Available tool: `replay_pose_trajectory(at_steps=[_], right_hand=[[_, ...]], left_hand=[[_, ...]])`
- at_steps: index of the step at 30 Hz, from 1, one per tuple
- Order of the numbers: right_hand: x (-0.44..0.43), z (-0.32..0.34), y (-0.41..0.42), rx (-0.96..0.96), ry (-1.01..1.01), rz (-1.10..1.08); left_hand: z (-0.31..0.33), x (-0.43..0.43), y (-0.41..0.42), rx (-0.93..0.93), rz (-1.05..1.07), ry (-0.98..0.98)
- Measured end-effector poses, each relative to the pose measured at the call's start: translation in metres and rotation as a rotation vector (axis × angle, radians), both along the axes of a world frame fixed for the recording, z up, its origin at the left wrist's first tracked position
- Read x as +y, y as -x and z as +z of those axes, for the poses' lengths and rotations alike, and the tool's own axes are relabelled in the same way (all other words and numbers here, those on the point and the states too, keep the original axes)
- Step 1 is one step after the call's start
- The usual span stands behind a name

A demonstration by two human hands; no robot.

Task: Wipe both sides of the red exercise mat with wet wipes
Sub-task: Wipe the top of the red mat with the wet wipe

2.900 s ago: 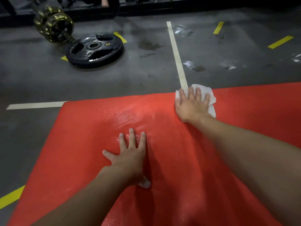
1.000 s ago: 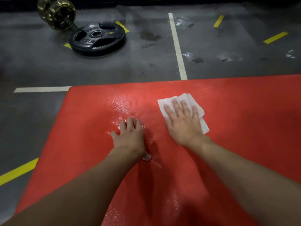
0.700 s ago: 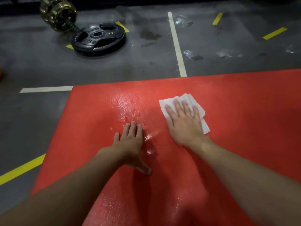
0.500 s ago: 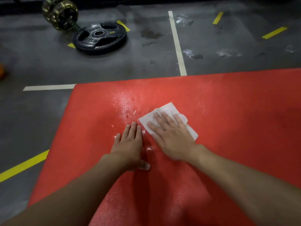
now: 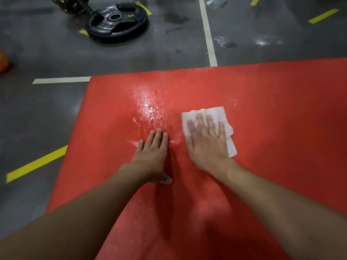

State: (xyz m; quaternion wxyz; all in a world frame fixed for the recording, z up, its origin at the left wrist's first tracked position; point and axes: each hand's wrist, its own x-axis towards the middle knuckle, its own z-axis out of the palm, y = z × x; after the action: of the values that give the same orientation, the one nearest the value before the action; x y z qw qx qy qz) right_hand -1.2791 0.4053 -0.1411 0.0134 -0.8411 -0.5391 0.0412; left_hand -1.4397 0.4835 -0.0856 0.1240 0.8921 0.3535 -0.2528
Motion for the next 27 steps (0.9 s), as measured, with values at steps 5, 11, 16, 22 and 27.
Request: replay_pose_trajectory(at_steps=[5, 11, 16, 22, 27], right_hand=[[-0.018, 0.009, -0.021, 0.073, 0.042, 0.185], [-0.046, 0.004, 0.033, 0.004, 0.049, 0.301], [-0.05, 0.008, 0.009, 0.026, 0.047, -0.047], [-0.068, 0.009, 0.01, 0.033, 0.025, 0.325], [-0.08, 0.003, 0.052, 0.003, 0.024, 0.038]], left_hand=[[0.001, -0.016, 0.004, -0.049, 0.053, -0.081], [0.0, -0.02, 0.012, -0.121, 0.078, -0.028], [-0.004, -0.037, 0.038, -0.037, -0.01, 0.092], [-0.004, -0.053, 0.047, -0.132, 0.056, 0.029], [-0.007, -0.068, 0.049, -0.172, 0.126, 0.003]])
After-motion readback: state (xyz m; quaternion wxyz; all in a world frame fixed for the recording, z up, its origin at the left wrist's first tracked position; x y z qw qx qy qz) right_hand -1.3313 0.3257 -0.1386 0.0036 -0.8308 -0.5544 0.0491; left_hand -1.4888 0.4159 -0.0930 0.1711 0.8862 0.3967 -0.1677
